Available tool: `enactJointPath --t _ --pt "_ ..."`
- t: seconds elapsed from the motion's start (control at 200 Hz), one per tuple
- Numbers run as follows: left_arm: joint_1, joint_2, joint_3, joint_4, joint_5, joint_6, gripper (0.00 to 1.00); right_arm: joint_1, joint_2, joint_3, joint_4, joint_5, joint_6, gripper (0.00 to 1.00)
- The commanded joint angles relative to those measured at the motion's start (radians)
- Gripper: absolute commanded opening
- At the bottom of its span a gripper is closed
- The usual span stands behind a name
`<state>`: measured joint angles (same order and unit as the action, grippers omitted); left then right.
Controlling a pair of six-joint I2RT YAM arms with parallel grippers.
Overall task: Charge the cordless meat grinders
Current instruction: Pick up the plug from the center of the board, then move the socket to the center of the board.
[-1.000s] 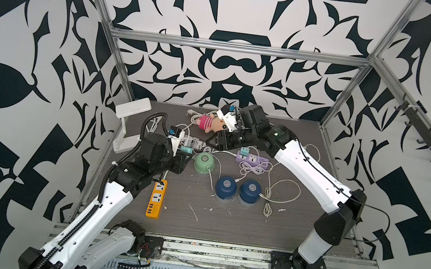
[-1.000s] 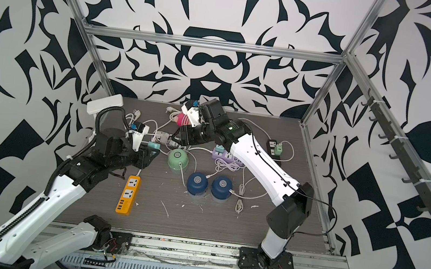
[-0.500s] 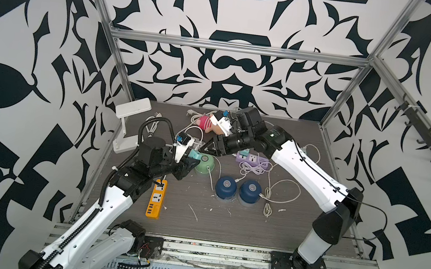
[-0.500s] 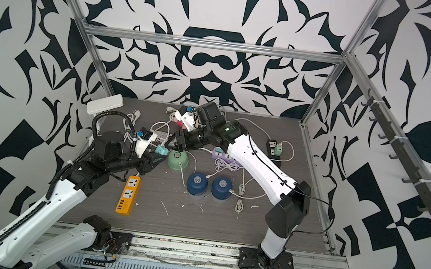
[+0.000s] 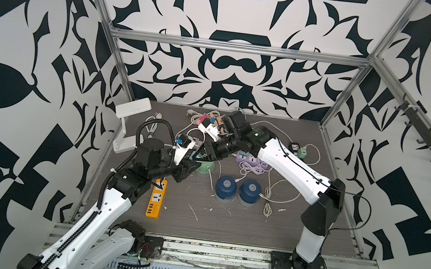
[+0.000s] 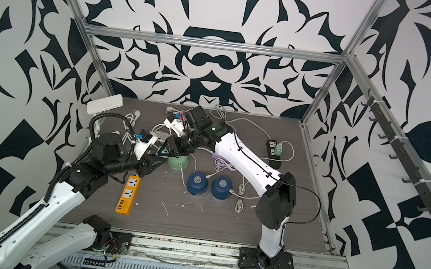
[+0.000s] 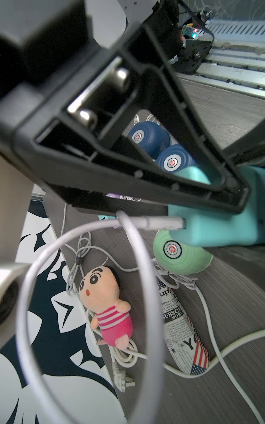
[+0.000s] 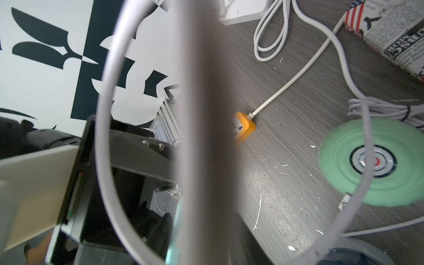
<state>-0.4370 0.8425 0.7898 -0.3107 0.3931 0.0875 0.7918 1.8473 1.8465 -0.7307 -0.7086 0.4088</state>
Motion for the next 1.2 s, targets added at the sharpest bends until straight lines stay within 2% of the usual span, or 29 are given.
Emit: enactJointPath --t 0.0,0.12,0.195,0.255,0.275,0.315,0.345,0.365,0.38,0.395,0.47,0.53,0.62,0.7,0.835,0.94,1.035,1.115,1.195 --pt "-0.004 -0.023 -0.009 0.031 0.059 0.018 0.24 -0.005 0.0 0.04 0.007 -0.009 -0.006 0.37" --pt "-0.004 -0.023 -0.005 0.027 0.064 0.017 0.24 -0.005 0.001 0.04 0.008 -0.024 -0.007 0.28" --pt "-0.005 -0.023 -0.001 0.026 0.052 0.016 0.24 -0.005 -0.003 0.035 0.012 -0.034 -0.008 0.14" --pt "-0.003 -0.026 0.002 0.025 0.042 0.008 0.31 -0.005 -0.008 0.028 0.022 -0.045 -0.008 0.04" --pt "-0.004 -0.026 0.003 0.025 0.035 0.003 0.37 -0.005 -0.008 0.024 0.027 -0.047 -0.006 0.0" --pt "-0.003 -0.028 0.006 0.027 0.008 -0.013 0.54 -0.005 -0.014 0.015 0.038 -0.049 -0.004 0.0" --pt "-0.004 -0.03 0.012 0.026 -0.026 -0.035 0.74 -0.005 -0.021 0.007 0.042 -0.044 -0.004 0.0" --pt "-0.003 -0.032 0.012 0.026 -0.045 -0.045 0.83 -0.006 -0.024 0.004 0.045 -0.036 -0.005 0.0" --pt "-0.003 -0.034 0.013 0.024 -0.054 -0.05 0.96 -0.007 -0.028 0.003 0.046 -0.025 -0.004 0.0" --pt "-0.005 -0.036 0.014 0.024 -0.063 -0.054 1.0 -0.008 -0.031 -0.001 0.046 -0.012 -0.004 0.0" --pt "-0.004 -0.052 0.011 0.024 -0.111 -0.079 0.99 -0.019 -0.055 -0.019 0.048 0.073 -0.002 0.0" --pt "-0.003 -0.06 0.005 0.024 -0.184 -0.128 1.0 -0.032 -0.086 -0.046 0.053 0.199 0.001 0.0" --pt "-0.003 -0.056 0.002 -0.001 -0.327 -0.26 1.0 -0.052 -0.137 -0.101 0.056 0.422 -0.007 0.0" --pt "-0.002 -0.031 0.024 -0.087 -0.456 -0.409 1.0 -0.076 -0.18 -0.166 0.082 0.529 -0.001 0.0" --pt "-0.002 0.044 0.065 -0.324 -0.714 -0.647 1.0 -0.094 -0.232 -0.258 0.127 0.574 0.012 0.0" --pt "-0.001 0.057 -0.023 -0.378 -0.839 -0.812 0.99 -0.093 -0.255 -0.301 0.152 0.547 0.024 0.0" --pt "0.008 0.04 -0.119 -0.369 -0.874 -0.93 0.99 -0.088 -0.266 -0.335 0.182 0.513 0.042 0.0" --pt "0.05 0.023 -0.189 -0.365 -0.869 -1.001 0.99 -0.078 -0.268 -0.346 0.183 0.509 0.041 0.0" --pt "0.117 0.002 -0.262 -0.328 -0.805 -1.032 0.99 -0.066 -0.27 -0.351 0.182 0.507 0.038 0.0"
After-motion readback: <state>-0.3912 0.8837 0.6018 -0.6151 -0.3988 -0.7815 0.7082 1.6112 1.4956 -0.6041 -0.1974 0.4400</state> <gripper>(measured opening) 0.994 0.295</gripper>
